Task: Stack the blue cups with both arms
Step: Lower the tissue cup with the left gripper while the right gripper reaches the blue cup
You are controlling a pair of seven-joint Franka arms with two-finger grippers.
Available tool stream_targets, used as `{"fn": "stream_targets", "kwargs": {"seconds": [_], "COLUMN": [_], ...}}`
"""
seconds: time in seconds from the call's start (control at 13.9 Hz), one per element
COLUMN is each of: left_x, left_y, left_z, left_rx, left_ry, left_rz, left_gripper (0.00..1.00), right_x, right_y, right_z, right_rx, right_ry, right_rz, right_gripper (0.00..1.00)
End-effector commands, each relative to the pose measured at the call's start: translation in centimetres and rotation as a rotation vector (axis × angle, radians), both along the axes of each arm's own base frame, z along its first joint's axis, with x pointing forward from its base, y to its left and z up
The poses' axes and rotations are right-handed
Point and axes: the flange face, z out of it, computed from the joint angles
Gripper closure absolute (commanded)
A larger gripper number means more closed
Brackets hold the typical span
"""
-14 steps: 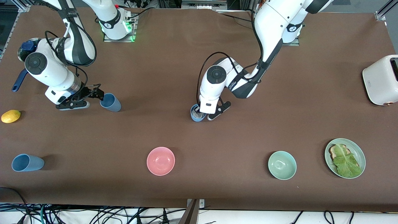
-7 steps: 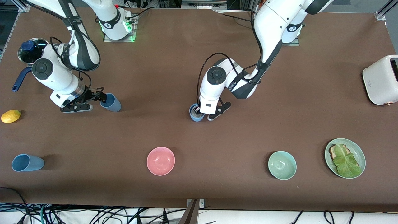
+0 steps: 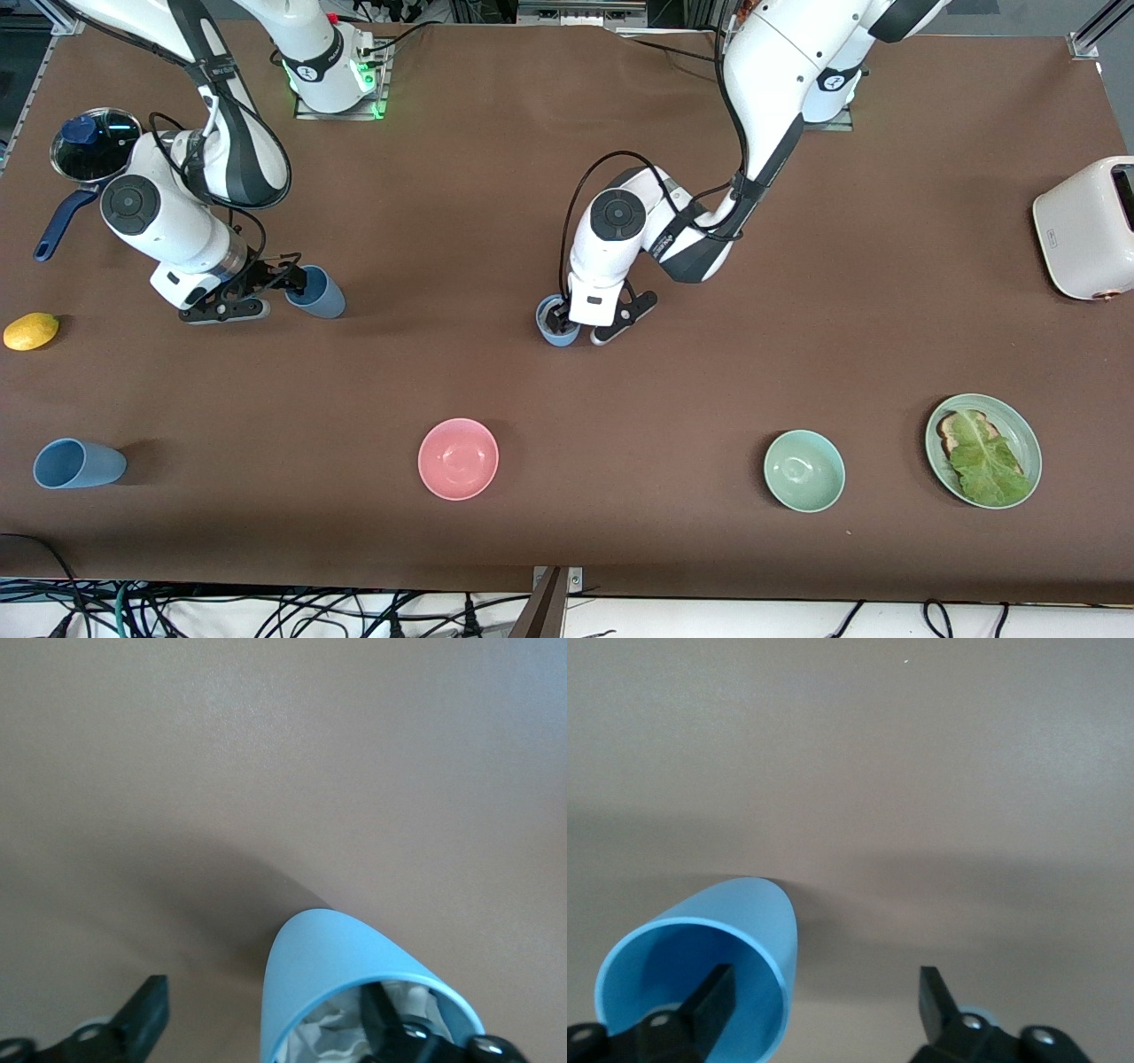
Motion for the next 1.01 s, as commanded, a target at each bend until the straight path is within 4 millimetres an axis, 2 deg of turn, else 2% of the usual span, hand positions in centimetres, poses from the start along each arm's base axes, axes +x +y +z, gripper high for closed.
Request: {"fn": "stream_targets", "kwargs": {"seconds": [0.0, 0.36, 0.5, 0.72, 0.94], "left_x": [0.1, 0.2, 0.2, 0.2, -0.2], "left_y": [-0.4, -0.4, -0.5, -0.4, 0.4], "left_z": [0.7, 1.4, 2.3, 4.4, 6.9], "left_rx": [0.014, 0.016, 0.025, 0.020, 0.061], "left_ry": [-0.035, -0.048, -0.073, -0.094, -0.095], "left_rz": [-0.013, -0.023, -0.043, -0.046, -0.157], "left_gripper": [0.01, 0.01, 0.01, 0.00, 0.01], "right_x": [-0.1, -0.2, -0.2, -0.2, -0.1], "right_y": [0.0, 0.1, 0.1, 0.2, 0.3], "right_z": [-0.6, -0.5, -0.4, -0.5, -0.4], "right_rx": [0.020, 0.022, 0.023, 0.022, 0.024], "right_ry": [-0.014, -0.010, -0.009, -0.009, -0.011], "right_rz": [-0.027, -0.028, -0.028, -0.051, -0.051], "right_gripper": [0.20, 0.52, 0.62, 0.78, 0.91]}}
